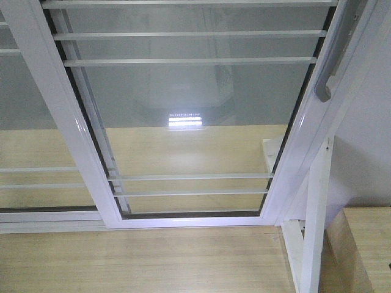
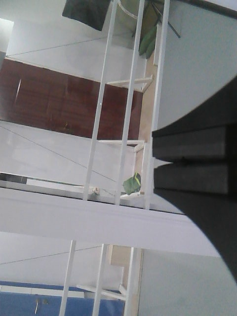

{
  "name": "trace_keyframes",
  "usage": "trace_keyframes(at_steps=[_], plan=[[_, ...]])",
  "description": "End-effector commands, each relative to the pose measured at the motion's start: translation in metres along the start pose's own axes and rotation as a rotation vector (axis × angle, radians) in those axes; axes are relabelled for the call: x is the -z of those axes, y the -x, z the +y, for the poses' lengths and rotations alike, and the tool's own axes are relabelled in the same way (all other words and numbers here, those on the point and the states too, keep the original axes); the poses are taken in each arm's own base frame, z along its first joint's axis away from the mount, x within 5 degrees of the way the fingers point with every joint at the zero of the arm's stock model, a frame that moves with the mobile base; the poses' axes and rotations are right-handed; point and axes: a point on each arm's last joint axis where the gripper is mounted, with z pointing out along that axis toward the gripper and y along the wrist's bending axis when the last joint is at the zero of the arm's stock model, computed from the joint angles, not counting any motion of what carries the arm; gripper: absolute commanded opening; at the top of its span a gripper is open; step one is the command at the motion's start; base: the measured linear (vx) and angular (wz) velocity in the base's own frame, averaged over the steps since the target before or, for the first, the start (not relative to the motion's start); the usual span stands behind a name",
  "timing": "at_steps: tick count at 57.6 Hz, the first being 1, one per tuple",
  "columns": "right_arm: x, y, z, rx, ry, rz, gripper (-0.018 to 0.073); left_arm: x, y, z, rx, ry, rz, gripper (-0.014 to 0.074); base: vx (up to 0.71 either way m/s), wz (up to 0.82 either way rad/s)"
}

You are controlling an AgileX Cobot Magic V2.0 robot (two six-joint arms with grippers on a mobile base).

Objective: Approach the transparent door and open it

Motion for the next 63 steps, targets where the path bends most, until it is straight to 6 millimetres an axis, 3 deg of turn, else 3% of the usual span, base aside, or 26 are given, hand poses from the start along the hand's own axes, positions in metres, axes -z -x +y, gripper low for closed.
trace_keyframes(at_steps=[1,12,22,29,40,51,63], plan=[[-0.009,0.034,-0.004,0.042,-0.012,-0.065,0.0,-0.013,0.028,-0.003,-0.032,0.024,-0.066,-0.0006,0.0,0.0],[-0.05,0.07,-0.007,0.073,-0.004,0.019,0.0,-0.053,0.05,-0.006,-0.056,0.061,0.001,-0.0006,0.0,0.0],[-0.093,0.081,-0.007,0.082,0.013,0.059,0.0,-0.091,0.061,-0.006,-0.063,0.092,0.034,-0.0006,0.0,0.0],[-0.116,0.077,-0.005,0.079,0.026,0.06,0.0,-0.111,0.065,-0.005,-0.07,0.115,0.014,-0.0006,0.0,0.0],[-0.131,0.07,-0.004,0.078,0.036,0.061,0.0,-0.124,0.065,-0.002,-0.077,0.139,-0.016,-0.0006,0.0,0.0],[-0.134,0.069,-0.003,0.078,0.038,0.061,0.0,-0.125,0.062,-0.002,-0.081,0.136,0.006,-0.0001,0.0,0.0],[-0.134,0.069,-0.003,0.079,0.038,0.059,0.002,-0.126,0.062,-0.008,-0.244,0.068,0.011,0.0059,0.0,0.0]])
